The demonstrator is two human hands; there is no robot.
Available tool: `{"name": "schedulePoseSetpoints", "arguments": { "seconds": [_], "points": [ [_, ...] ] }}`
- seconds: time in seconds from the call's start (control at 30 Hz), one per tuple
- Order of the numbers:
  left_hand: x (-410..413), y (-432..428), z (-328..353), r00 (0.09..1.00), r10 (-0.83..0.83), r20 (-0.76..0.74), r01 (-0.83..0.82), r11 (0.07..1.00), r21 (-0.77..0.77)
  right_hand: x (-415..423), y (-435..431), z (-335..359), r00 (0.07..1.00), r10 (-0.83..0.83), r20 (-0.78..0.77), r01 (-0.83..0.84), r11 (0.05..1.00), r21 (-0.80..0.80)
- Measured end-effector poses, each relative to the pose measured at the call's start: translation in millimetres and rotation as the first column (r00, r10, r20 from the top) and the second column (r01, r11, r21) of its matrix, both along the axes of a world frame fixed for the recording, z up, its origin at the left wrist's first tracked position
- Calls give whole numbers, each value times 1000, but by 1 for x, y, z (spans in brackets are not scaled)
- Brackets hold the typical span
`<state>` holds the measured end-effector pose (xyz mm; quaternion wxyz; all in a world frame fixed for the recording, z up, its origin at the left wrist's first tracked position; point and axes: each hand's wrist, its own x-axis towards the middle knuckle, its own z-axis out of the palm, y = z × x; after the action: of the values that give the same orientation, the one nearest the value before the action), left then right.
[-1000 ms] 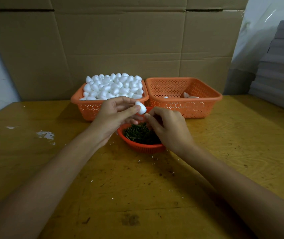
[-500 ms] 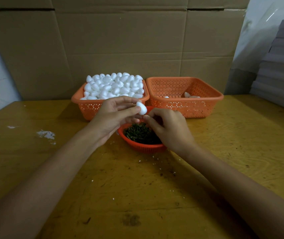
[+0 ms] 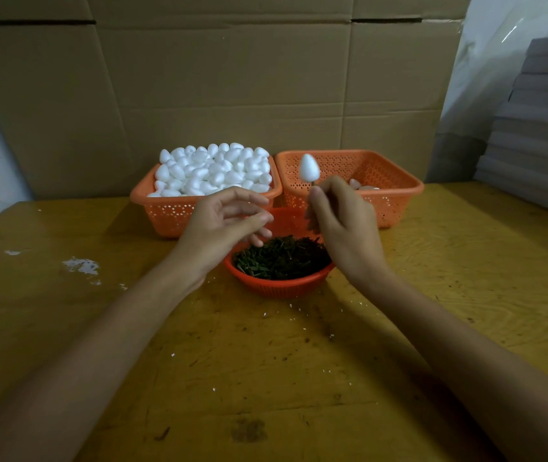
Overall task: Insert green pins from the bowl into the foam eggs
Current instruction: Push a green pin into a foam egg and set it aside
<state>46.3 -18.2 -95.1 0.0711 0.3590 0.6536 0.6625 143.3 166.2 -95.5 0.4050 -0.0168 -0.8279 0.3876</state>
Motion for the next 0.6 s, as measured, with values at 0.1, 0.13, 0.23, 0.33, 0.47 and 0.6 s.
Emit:
{"name": "schedulePoseSetpoints", "arguments": {
  "seconds": [0.1,0.13,0.23,0.33,0.47,0.6],
  "points": [
    [1,0,0,996,-29,-84,23,997,-73,-4,23,-1,999,-54,11,55,987,-154],
    [2,0,1,994,-41,-100,32,995,-90,-5,31,-2,997,-78,22,81,977,-196],
    [3,0,3,992,-69,-107,57,993,-108,-7,52,-3,992,-112,54,124,933,-338],
    [3,0,3,991,-76,-112,63,991,-114,-7,66,-2,993,-91,78,117,887,-447],
    [2,-1,2,990,-78,-114,64,990,-123,-6,73,-2,991,-75,111,122,849,-515],
    [1,-1,2,991,-77,-106,64,990,-125,-5,76,-1,990,-77,122,131,832,-539]
  ]
}}
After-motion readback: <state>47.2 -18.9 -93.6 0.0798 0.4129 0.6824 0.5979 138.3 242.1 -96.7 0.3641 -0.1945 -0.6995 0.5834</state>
